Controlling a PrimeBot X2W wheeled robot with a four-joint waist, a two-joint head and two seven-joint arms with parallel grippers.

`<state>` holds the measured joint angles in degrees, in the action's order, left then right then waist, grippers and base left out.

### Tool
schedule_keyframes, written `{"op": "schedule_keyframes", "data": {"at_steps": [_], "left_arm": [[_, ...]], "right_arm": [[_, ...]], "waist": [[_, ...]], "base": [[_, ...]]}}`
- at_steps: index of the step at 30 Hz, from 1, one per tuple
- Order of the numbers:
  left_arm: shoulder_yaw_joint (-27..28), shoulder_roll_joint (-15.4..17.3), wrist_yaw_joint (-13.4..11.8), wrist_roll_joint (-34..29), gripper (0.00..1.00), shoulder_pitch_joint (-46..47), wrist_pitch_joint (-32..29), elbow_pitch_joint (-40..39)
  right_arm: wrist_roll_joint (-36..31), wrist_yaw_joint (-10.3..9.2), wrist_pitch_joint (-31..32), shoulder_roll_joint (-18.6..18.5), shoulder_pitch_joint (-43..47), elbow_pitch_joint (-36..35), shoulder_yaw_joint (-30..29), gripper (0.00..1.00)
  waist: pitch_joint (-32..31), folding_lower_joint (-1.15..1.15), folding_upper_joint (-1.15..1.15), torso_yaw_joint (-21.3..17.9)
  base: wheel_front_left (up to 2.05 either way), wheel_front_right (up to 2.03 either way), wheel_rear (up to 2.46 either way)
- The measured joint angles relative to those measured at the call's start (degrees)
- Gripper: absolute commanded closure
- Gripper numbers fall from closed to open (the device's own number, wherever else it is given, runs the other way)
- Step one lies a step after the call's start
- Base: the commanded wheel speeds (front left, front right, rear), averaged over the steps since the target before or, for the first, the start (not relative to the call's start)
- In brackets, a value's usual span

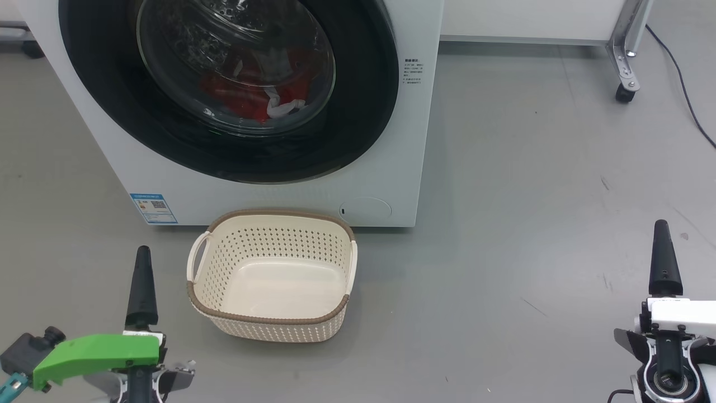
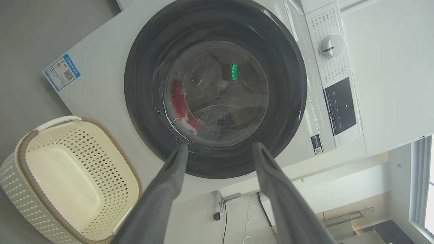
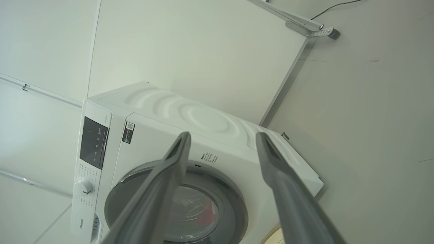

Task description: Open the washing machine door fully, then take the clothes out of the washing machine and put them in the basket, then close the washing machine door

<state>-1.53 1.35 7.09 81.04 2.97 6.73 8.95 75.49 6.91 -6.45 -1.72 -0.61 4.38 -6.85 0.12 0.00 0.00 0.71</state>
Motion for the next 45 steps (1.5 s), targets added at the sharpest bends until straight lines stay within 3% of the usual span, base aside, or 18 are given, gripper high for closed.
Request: {"op": "schedule_keyframes", "data": {"at_steps": [17,37,45], "left_arm": [[-4.4,0.3,0.0,-16.7,0.0,0.3,3.1,-2.0],[-11.2,2.3,-0.3,-43.7,0.0,0.3,7.4,1.3],[-11.6,2.0,-1.8,-48.1,0.0,0.3,7.6,3.3]], "right_arm": [[-15.5,-1.6,-3.4,-1.8,0.1,-2.6,3.3,0.0],[-37.9,-5.56,-7.5,-5.2,1.4,-2.3,10.5,0.0],[-43.3,-6.55,-7.5,-6.5,1.8,-0.1,13.3,0.0]], "waist": [[0.3,0.0,0.0,0.2],[0.7,0.0,0.0,0.4],[0.8,0.0,0.0,0.2]], "base": [[0.0,0.0,0.0],[0.0,0.0,0.0],[0.0,0.0,0.0]]}}
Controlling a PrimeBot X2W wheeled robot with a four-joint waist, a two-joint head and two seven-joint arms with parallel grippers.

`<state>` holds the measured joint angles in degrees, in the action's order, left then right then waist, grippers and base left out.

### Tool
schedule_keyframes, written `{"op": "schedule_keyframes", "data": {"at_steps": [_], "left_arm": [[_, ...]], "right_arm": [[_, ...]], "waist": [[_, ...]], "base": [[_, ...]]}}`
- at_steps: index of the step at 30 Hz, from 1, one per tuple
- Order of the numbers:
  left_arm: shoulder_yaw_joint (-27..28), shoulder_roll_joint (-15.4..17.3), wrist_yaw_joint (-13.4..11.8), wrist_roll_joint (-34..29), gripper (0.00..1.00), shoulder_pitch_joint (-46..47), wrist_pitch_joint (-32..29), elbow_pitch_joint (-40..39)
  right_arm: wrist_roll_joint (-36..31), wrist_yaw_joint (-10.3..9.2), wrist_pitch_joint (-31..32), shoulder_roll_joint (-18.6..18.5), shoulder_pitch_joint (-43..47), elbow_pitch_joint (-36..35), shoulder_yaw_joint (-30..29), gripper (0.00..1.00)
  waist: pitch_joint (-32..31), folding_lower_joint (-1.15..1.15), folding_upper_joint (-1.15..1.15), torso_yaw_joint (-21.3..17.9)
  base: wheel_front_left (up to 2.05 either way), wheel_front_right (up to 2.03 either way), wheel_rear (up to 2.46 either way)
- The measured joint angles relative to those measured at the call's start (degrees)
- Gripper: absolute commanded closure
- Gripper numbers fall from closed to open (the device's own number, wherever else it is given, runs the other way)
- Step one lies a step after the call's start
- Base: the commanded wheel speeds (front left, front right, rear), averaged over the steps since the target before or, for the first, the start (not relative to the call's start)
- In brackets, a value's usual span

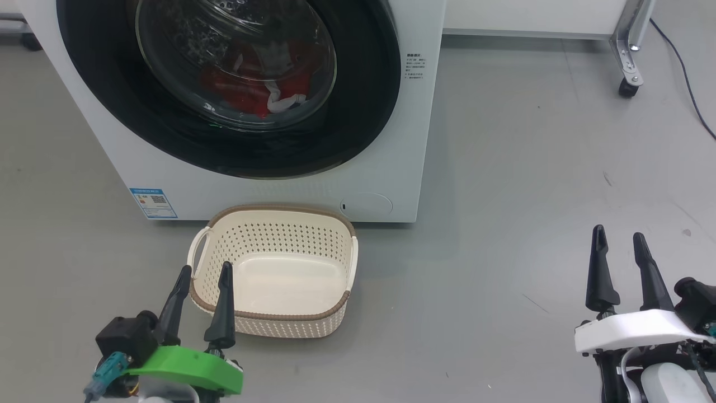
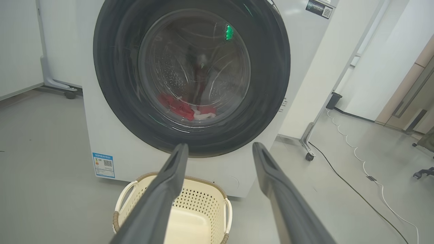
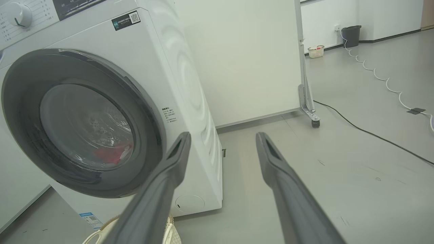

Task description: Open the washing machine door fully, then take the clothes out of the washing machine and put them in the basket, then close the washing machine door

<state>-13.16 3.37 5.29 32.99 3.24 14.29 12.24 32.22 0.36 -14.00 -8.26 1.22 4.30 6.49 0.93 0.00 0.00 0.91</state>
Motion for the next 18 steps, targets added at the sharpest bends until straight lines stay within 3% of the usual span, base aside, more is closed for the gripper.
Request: {"op": "schedule_keyframes", "data": {"at_steps": [18], "left_arm": [[-0.4,-0.3,-2.7,-6.9,0.0,0.0,0.0,3.9]], "right_arm": [[-3.7,-1.64,0.7,-0.4,0.0,4.0,3.2,0.0]], "waist": [[0.1,0.0,0.0,-0.1]], "base": [[0.0,0.0,0.0]]}}
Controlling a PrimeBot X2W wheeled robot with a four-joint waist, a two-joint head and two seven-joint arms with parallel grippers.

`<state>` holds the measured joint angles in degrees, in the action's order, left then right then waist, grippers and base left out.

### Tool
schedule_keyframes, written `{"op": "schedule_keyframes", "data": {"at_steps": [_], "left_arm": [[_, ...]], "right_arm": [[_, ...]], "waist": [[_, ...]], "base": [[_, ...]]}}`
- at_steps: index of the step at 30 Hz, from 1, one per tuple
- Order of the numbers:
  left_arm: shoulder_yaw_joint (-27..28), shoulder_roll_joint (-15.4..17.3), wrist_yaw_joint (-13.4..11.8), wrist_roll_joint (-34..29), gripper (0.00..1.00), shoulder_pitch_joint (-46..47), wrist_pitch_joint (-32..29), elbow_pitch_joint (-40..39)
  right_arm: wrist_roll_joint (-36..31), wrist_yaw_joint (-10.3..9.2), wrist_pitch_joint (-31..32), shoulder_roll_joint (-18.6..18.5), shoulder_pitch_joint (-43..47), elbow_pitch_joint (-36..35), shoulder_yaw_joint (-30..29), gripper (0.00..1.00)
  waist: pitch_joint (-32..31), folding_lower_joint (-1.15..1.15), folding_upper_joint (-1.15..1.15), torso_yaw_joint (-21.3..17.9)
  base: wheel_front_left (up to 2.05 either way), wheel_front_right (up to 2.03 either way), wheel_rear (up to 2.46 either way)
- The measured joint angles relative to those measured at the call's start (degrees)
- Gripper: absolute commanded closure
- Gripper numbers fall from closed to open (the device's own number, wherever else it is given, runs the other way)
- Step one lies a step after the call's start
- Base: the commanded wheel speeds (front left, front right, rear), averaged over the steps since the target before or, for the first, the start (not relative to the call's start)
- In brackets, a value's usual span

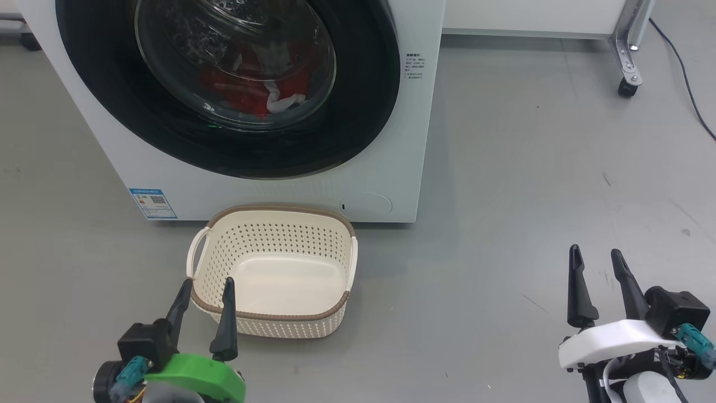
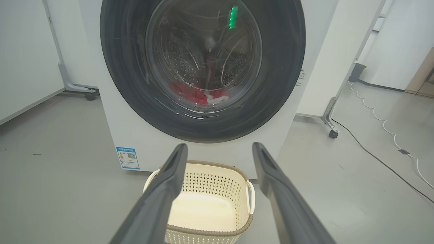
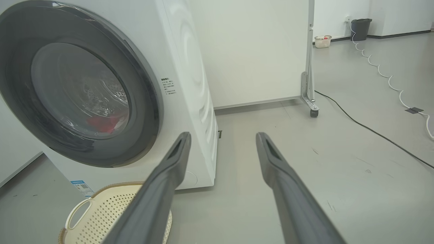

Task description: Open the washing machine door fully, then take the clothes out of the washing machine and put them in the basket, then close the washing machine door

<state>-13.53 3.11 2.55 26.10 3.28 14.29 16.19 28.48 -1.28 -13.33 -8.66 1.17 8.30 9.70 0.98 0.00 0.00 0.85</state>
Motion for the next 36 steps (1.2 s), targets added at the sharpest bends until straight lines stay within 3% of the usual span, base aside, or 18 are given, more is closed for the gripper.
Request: {"op": "schedule_keyframes", "data": {"at_steps": [10,36], "left_arm": [[-1.5,-0.1,-0.9,-2.7,0.0,0.0,0.0,3.1],[0.4,-0.4,-1.7,-2.6,0.0,0.7,0.0,3.9]], "right_arm": [[-3.5,-0.92,0.5,-0.8,-0.1,1.4,1.4,0.0],[-3.4,-1.42,0.5,-0.3,-0.7,2.9,1.5,0.0]], "waist": [[-0.2,0.0,0.0,-0.2],[-0.2,0.0,0.0,0.0]], "base": [[0.0,0.0,0.0],[0.0,0.0,0.0]]}}
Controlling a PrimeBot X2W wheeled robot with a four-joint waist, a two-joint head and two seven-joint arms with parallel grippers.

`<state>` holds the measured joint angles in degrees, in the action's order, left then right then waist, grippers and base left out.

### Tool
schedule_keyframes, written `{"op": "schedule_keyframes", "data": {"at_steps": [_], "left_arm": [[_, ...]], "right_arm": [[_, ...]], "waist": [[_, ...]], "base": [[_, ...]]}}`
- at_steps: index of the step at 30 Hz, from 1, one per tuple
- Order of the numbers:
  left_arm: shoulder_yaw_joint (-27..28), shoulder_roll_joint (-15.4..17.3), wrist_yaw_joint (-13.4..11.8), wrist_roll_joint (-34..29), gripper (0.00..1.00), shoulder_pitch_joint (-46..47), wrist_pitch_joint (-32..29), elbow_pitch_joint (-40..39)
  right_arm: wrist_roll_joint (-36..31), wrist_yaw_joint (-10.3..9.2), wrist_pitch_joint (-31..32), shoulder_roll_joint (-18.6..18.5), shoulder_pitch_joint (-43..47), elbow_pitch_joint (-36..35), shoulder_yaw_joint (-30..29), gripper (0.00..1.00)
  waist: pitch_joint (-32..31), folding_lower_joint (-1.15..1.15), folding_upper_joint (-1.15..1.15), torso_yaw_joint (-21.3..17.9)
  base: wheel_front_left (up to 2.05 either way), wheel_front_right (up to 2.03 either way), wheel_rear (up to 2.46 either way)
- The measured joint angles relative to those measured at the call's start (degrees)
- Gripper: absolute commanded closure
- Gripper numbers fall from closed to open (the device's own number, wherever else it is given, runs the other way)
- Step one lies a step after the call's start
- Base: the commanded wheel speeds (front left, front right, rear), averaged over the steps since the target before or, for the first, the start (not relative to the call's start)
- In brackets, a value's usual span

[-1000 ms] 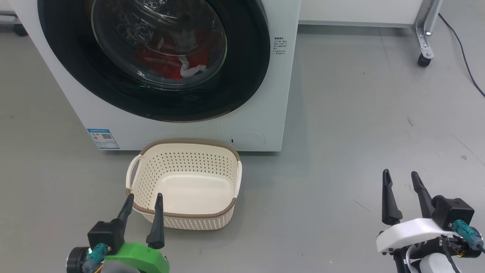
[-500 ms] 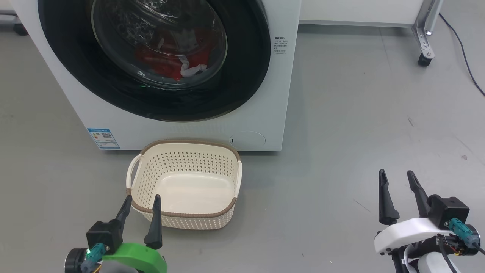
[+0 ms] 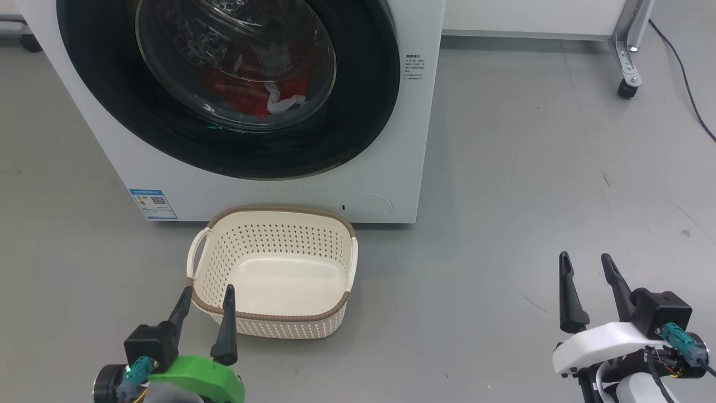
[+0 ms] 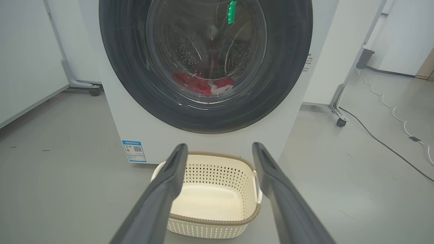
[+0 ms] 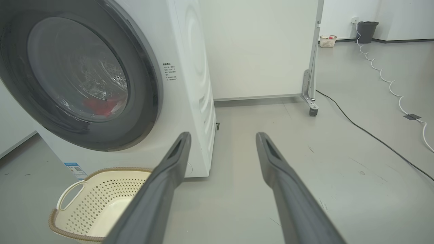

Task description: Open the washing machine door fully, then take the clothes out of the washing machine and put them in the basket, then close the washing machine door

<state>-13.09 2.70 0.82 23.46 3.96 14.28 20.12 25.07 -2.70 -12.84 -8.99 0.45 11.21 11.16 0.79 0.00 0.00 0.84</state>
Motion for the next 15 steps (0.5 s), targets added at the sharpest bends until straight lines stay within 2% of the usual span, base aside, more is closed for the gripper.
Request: {"op": "schedule_keyframes", "data": {"at_steps": [15], "left_arm": [[0.1,-0.1,0.0,0.0,0.0,0.3,0.0,0.5]], "right_arm": [[0.0,-0.08,-0.1,0.0,-0.2,0.4,0.0,0.0]], "waist": [[-0.1,0.0,0.0,0.1]], "base": [[0.0,0.0,0.0]]}}
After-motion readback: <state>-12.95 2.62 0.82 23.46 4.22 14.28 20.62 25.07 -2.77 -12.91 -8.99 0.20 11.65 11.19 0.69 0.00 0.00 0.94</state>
